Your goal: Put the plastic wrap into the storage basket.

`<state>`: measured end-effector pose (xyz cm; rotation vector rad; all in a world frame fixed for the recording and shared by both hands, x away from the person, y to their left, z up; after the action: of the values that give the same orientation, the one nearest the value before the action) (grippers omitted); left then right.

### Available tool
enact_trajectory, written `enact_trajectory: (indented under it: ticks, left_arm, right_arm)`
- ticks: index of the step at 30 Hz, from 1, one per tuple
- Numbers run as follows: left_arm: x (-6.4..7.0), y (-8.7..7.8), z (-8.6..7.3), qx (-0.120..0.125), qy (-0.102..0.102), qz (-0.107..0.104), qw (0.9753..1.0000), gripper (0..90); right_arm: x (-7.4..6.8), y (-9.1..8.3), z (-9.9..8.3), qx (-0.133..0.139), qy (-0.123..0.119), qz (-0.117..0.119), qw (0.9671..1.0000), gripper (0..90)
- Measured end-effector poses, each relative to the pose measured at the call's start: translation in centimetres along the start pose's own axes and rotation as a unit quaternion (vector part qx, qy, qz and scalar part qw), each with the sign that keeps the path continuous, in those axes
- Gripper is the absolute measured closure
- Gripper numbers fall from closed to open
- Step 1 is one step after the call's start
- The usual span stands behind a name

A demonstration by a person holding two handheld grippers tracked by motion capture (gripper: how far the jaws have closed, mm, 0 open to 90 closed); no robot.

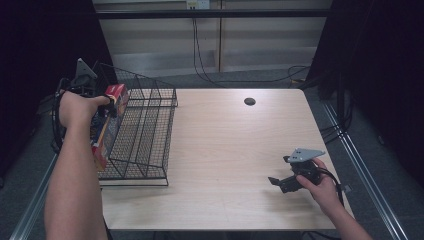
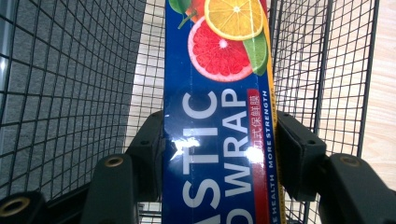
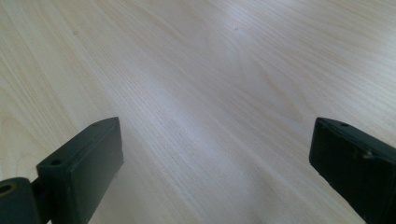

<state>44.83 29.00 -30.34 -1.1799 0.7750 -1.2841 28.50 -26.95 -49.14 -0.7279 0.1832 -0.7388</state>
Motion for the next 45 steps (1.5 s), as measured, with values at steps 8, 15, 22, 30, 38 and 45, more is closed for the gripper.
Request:
enact_trajectory:
  ticks: [8,15,22,30,38,45]
  left_arm:
    - [-0.4,0.2,-0.1,-0.005,-0.003,0.000,1.0000,42.4]
    - [-0.6,0.6,-0.3,-0.015,-0.012,-0.002,0.9998,42.1]
    - [-0.8,0.8,-0.3,-0.027,-0.015,0.009,0.9995,41.4]
    - [-0.6,-0.5,0.0,0.009,-0.021,-0.010,0.9997,38.7]
    - [0.5,-1.5,-0.2,0.024,-0.011,-0.030,0.9992,36.1]
    - [1.8,-2.4,-0.8,0.039,-0.004,-0.045,0.9982,33.9]
  right_arm:
    - [0.0,0.1,0.0,-0.001,-0.002,0.003,1.0000,2.6]
    - [-0.1,0.2,0.0,-0.005,-0.002,0.004,1.0000,2.6]
    - [0.0,0.1,0.0,-0.006,-0.002,-0.001,1.0000,2.6]
    - [-0.1,0.2,0.0,-0.006,-0.002,0.001,1.0000,2.6]
    - [0.1,0.3,0.2,-0.004,-0.001,0.003,1.0000,2.6]
    - [-0.1,0.3,0.3,-0.005,-0.009,0.001,0.9999,2.6]
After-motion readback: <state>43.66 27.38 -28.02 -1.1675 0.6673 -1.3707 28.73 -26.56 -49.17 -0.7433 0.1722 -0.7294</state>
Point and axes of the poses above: each handheld gripper's, and its own axes: y roughly forward along the jaws, z roughly out of its top, x roughly to its right, the point moved 2 cm from there along y, roughly forward along the jaws, and after that the axes turned 7 degrees about -y, right-handed, at the moved point
